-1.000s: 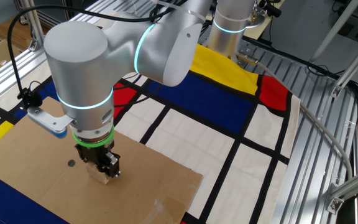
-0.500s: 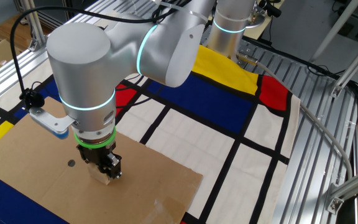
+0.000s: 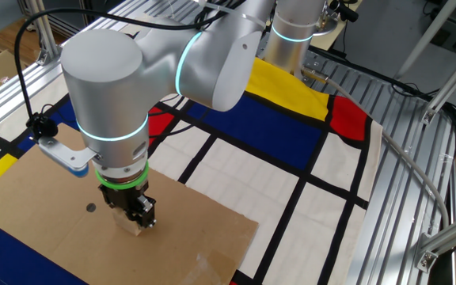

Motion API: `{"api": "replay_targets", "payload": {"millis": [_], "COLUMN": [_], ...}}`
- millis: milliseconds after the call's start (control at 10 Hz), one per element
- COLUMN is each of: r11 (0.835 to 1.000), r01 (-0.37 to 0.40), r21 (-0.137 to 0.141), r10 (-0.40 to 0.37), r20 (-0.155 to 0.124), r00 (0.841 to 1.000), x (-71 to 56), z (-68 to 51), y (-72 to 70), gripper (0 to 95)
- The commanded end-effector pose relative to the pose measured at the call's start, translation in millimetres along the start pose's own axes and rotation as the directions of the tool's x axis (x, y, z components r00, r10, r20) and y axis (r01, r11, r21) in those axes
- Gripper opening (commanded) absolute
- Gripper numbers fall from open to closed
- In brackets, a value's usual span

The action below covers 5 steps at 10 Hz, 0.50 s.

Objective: Hold a small block with the gripper and sweep it from left to right on the table

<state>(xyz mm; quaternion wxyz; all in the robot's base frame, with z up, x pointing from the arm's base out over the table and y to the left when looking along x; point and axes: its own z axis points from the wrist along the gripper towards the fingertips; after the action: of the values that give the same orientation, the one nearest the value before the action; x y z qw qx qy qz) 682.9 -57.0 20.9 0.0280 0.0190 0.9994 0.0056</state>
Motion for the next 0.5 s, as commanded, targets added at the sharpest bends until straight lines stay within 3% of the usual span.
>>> {"api": "replay_targets", "payload": {"millis": [100,500], "r11": [1.0,1.0], "r01": [-0.007,-0.017], "r21": [-0.001,0.008], "r10": [0.007,0.017], "r20": [0.001,0.004], "r00": [1.0,1.0], "x": [0.6,2.4], "z": [0.3,-0.3], "y": [1.4,5.9], "gripper": [0.0,0.0]}}
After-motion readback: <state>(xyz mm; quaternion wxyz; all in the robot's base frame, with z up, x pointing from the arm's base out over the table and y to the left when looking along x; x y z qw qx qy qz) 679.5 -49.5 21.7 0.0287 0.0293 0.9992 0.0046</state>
